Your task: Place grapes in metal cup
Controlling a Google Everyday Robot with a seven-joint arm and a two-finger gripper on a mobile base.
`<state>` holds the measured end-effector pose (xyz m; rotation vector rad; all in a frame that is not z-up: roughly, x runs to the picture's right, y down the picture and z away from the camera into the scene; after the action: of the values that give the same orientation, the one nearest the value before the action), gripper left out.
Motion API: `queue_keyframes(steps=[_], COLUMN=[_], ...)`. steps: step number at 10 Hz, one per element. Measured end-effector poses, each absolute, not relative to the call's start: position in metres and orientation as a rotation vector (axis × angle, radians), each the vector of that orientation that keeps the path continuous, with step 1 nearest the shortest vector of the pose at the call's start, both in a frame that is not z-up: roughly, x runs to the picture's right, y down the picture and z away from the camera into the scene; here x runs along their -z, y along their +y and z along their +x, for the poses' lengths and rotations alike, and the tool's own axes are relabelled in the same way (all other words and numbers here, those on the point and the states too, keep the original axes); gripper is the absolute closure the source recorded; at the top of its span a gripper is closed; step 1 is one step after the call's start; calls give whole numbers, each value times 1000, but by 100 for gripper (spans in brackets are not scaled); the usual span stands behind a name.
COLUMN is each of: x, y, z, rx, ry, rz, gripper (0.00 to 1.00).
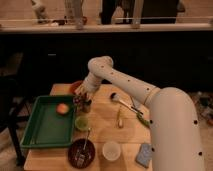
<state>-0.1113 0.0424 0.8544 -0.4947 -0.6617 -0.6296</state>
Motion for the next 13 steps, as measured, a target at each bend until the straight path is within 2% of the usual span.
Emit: queue_keyframes(steps=[3,5,7,11,13], x=[-856,-856,-856,-856,-856], y=[44,44,44,44,44], z=[-109,-109,-109,-109,-108], rx=[625,625,625,624,624], ry=[-660,-660,-660,-660,-660], rz=[-500,-500,-500,-500,-500], gripper=[99,85,62,24,20])
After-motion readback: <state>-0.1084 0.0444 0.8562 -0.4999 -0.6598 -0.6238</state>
